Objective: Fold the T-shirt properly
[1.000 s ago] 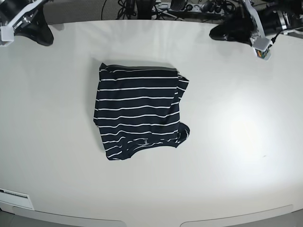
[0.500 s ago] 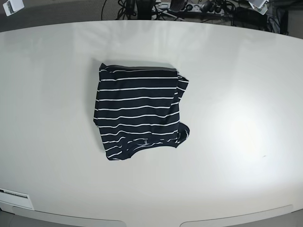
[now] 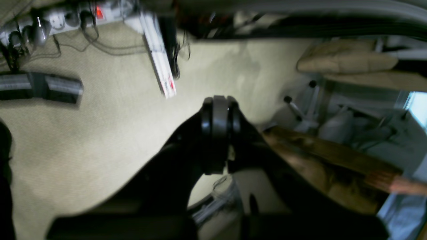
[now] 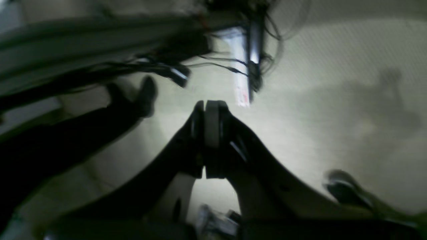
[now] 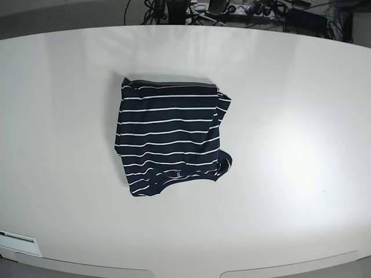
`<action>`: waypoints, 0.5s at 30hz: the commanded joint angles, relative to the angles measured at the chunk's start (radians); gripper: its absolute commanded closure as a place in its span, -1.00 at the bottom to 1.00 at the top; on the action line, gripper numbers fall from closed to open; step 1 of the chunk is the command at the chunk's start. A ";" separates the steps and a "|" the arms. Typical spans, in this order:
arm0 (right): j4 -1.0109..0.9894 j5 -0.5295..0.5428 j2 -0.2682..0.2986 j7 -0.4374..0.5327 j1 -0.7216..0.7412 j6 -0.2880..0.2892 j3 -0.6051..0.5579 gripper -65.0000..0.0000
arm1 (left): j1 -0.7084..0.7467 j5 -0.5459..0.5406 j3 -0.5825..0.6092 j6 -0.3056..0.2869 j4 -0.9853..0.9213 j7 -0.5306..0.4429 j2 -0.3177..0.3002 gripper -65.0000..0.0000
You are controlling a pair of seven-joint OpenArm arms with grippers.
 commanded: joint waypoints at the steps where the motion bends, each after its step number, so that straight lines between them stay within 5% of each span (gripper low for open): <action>1: -0.035 -0.039 0.022 0.040 0.013 0.006 -0.031 1.00 | -0.018 0.020 0.031 -0.003 -0.048 -0.032 -0.012 1.00; 8: -0.366 -0.375 0.055 0.287 0.235 -0.016 -0.235 1.00 | -0.324 0.299 0.222 0.015 -0.572 -0.335 -0.015 1.00; 15: -0.713 -0.692 0.055 0.639 0.442 -0.111 -0.451 1.00 | -0.629 0.579 0.365 0.017 -1.122 -0.800 0.014 1.00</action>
